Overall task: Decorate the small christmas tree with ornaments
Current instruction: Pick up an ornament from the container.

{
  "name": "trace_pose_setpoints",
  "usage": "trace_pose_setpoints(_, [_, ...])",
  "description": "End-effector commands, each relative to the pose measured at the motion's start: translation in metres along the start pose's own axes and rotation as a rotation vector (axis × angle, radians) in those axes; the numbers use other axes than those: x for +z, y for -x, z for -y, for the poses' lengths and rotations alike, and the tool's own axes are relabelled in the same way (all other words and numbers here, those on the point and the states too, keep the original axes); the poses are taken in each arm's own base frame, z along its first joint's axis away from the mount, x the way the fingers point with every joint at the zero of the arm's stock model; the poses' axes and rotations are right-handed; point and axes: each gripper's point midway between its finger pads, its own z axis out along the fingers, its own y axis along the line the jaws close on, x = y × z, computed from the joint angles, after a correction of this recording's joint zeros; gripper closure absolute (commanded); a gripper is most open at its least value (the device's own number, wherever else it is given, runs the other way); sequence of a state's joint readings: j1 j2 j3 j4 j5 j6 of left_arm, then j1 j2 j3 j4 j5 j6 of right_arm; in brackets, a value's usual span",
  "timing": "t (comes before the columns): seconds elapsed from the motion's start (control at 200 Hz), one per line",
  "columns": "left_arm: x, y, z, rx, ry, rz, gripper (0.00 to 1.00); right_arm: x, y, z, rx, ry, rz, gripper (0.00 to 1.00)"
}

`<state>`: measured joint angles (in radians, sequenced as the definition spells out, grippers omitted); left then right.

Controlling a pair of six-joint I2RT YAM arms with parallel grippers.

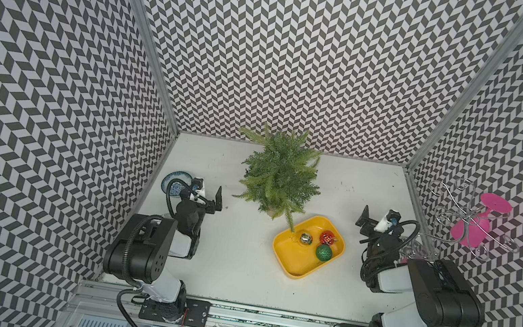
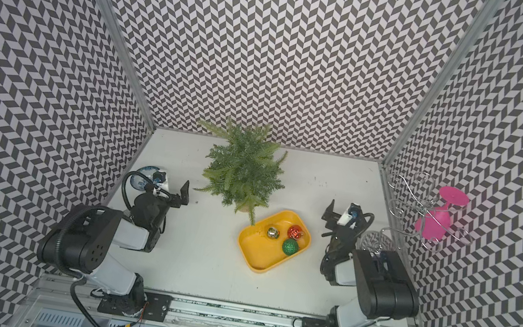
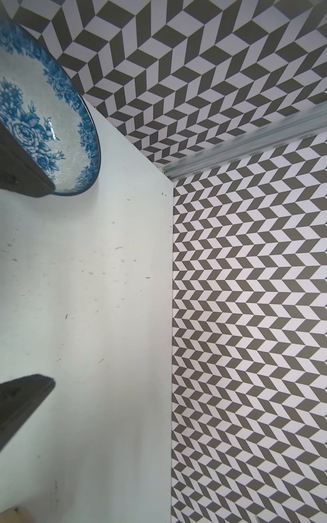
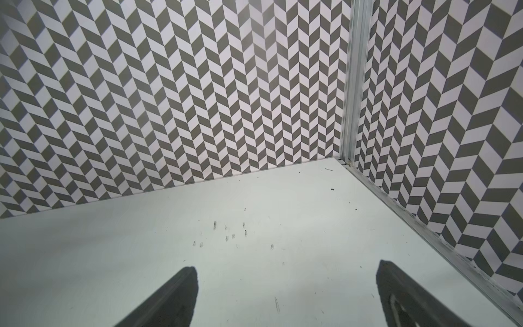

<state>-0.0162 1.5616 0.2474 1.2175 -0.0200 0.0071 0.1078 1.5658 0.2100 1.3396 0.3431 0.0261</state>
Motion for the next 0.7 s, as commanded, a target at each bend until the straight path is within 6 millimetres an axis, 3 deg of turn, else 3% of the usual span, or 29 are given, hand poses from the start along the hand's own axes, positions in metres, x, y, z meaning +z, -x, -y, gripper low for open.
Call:
trace_pose_setpoints(0.0, [0.0039, 0.0142, -0.0007, 0.004, -0.003, 0.043, 0.01, -0.0015, 0.0087, 0.0007, 0.006, 0.003, 0.043, 0.01])
trace_pose_setpoints(0.696, [0.0020, 0.0147, -0.0005, 0.010, 0.015, 0.048, 0.01, -0.0005, 0.0074, 0.0007, 0.005, 0.007, 0.036, 0.01])
